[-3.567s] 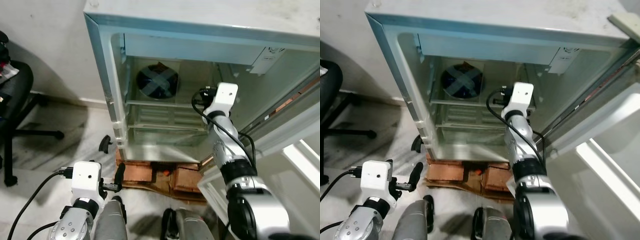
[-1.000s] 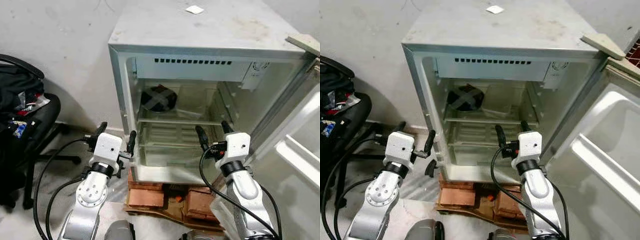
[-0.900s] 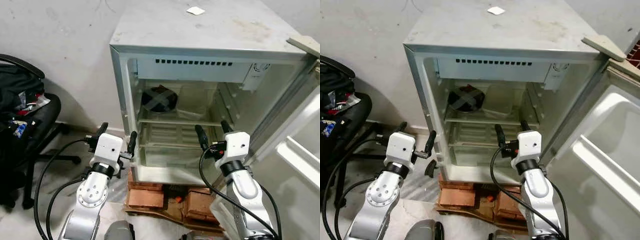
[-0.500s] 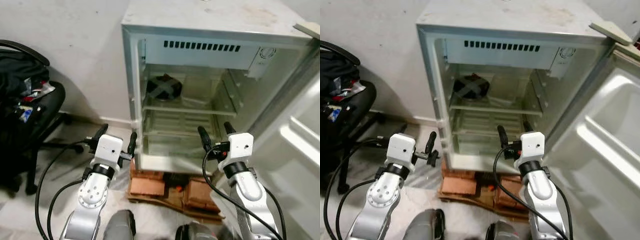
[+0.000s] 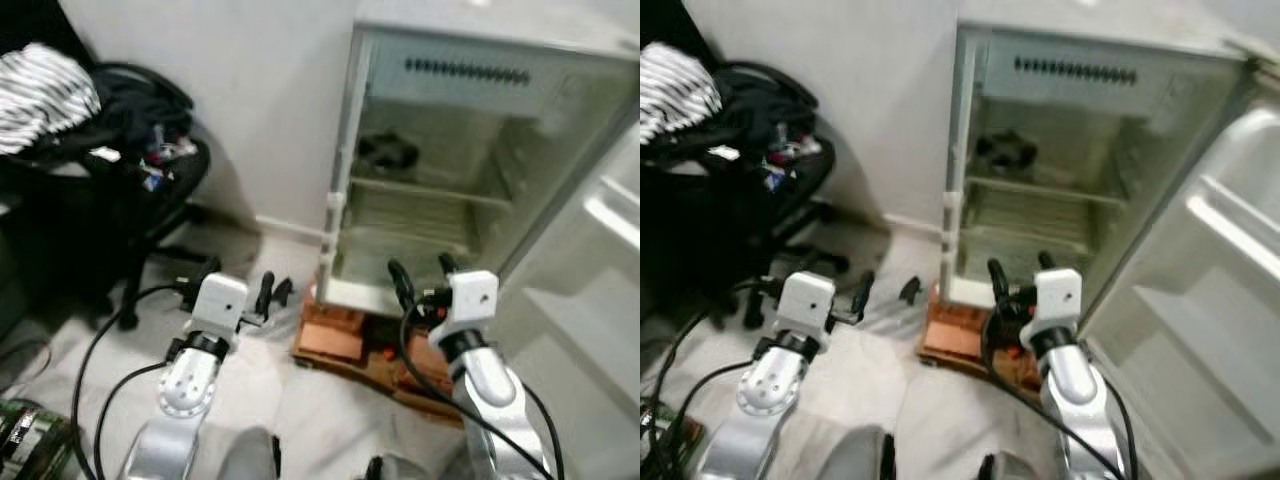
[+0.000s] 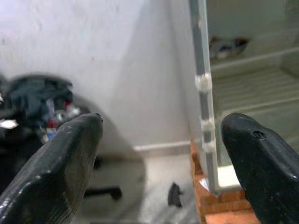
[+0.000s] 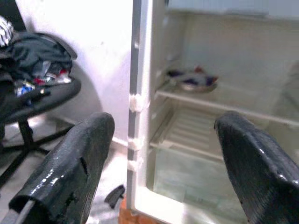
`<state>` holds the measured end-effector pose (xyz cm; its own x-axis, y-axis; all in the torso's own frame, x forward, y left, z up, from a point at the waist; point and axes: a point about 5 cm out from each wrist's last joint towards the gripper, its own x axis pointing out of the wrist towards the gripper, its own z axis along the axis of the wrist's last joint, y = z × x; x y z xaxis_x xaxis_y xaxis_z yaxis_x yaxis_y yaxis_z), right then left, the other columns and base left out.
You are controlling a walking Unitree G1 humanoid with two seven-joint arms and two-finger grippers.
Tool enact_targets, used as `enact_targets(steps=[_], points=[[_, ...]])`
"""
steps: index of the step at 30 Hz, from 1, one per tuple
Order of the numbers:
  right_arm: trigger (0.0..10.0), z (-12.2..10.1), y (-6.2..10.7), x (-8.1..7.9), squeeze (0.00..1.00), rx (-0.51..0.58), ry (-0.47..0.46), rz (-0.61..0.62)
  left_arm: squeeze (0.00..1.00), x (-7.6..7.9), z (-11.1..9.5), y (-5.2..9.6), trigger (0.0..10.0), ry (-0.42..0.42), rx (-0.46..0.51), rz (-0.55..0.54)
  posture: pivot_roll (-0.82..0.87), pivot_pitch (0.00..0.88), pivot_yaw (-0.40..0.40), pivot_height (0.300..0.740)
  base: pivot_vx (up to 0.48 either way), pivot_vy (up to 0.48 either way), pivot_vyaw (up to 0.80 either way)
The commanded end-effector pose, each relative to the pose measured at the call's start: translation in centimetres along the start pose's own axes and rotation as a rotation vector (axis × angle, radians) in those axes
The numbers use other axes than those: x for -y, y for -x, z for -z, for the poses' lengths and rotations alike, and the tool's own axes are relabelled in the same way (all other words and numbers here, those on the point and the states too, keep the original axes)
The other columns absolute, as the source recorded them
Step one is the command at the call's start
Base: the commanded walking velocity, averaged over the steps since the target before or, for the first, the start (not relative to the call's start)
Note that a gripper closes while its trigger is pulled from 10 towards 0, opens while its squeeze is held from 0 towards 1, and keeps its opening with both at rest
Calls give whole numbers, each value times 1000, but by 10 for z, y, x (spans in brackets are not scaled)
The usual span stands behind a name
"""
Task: Restocking fridge
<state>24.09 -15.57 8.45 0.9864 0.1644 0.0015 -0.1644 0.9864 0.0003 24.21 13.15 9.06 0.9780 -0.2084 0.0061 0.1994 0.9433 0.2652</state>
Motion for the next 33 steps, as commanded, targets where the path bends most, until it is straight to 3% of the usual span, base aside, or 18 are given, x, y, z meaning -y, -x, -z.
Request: enact_targets(steps=[1,7,16,21,33], points=[[10000,-2,0,6,0,-6,-3,25,0,3,-1,2,10000,13,3,1,32,34,-13,740,0,0,0],[10000,-1,-3,14,0,-22,22,98,0,3,2,2,10000,40,-16,32,28,35,-13,740,0,0,0],[10000,1,-9,12,0,-41,-10,76,0,7,1,-1,10000,40,-18,38,28,35,-16,740,0,-448,0],[10000,1,-9,12,0,-29,-84,64,0,17,3,0,10000,43,-32,111,27,35,-17,740,0,-480,0],[10000,5,-10,6,0,-60,-114,1,0,20,4,0,10000,34,-45,127,30,35,-19,740,0,-480,0]])
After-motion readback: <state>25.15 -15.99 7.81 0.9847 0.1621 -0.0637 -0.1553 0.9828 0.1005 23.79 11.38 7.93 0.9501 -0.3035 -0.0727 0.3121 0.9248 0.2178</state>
